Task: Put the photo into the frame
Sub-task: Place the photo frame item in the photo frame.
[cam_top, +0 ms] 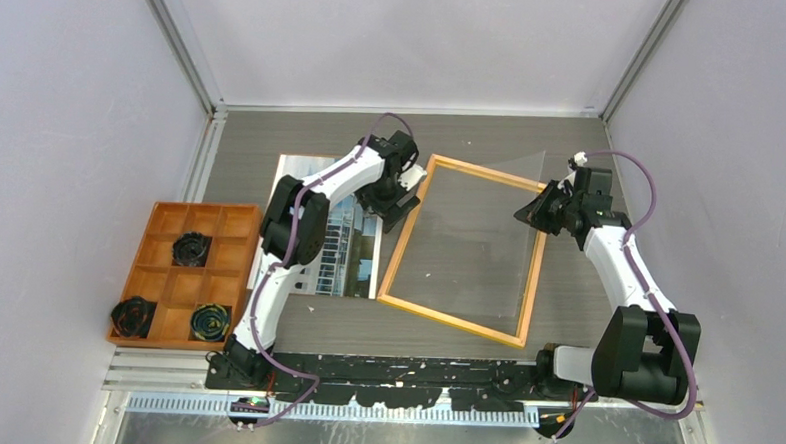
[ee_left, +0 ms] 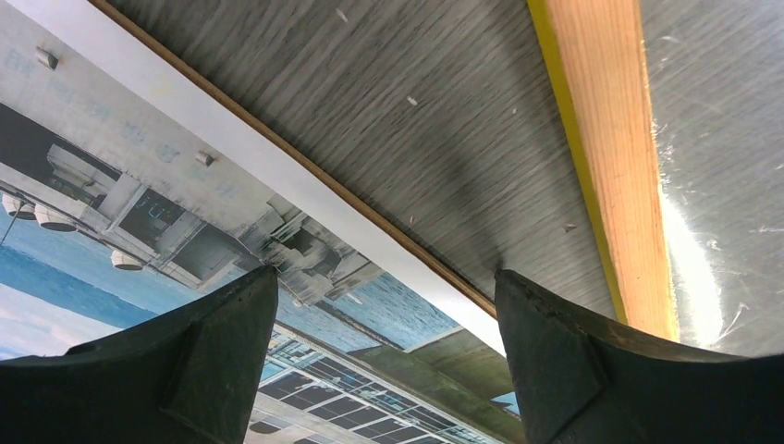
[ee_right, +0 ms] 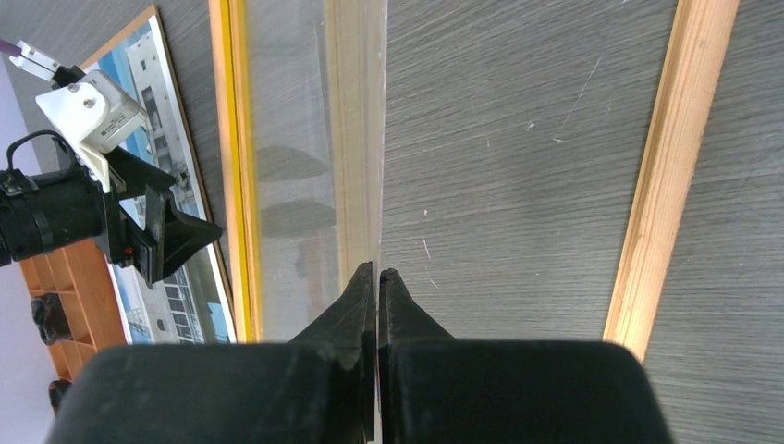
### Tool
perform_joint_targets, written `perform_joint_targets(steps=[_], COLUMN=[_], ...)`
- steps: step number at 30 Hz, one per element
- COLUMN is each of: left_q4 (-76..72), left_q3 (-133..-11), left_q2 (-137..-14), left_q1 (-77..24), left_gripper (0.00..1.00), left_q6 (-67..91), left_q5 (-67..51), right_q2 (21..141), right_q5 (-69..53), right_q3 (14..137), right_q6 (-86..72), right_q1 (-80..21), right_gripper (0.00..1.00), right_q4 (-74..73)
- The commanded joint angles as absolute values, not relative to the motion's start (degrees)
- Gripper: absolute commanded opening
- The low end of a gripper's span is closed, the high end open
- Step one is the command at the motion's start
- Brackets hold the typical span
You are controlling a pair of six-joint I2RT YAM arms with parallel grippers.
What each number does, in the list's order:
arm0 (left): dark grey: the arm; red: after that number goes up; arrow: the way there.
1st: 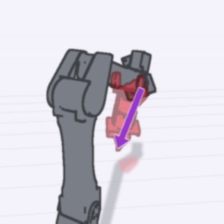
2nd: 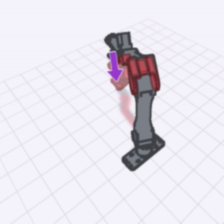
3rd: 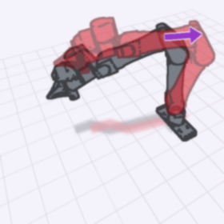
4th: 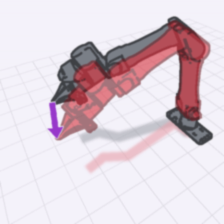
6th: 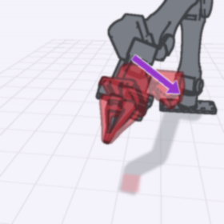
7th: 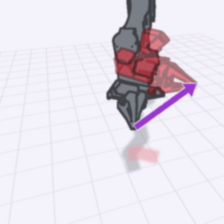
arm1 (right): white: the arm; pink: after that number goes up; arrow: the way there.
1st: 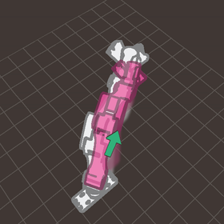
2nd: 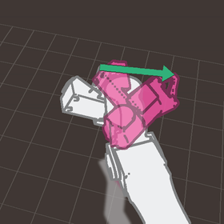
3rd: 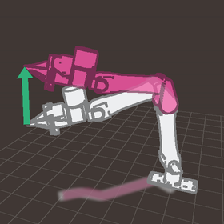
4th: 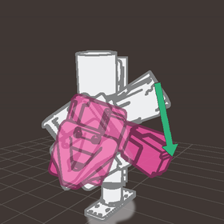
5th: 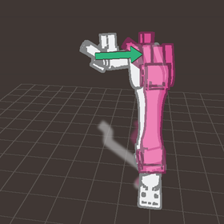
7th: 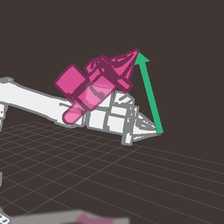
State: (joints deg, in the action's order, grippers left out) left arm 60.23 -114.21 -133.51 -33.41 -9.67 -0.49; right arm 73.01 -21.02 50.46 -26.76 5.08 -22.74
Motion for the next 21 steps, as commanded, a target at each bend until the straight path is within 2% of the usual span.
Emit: perform_joint_targets(steps=[1,21], left_q4=[59.41,58.60], left_q3=[-116.45,-115.91], left_q2=[-134.14,-133.14], left_q1=[-34.47,-36.96], left_gripper=[0.88,0.87], left_q6=[-10.60,-11.85], left_q5=[-0.44,3.20], right_q2=[73.21,72.35], right_q5=[-20.98,-20.47], right_q3=[52.45,48.61], right_q6=[-25.72,-29.31], right_q1=[5.16,5.36], right_gripper=[0.01,0.01], right_q4=[-22.89,-14.65])
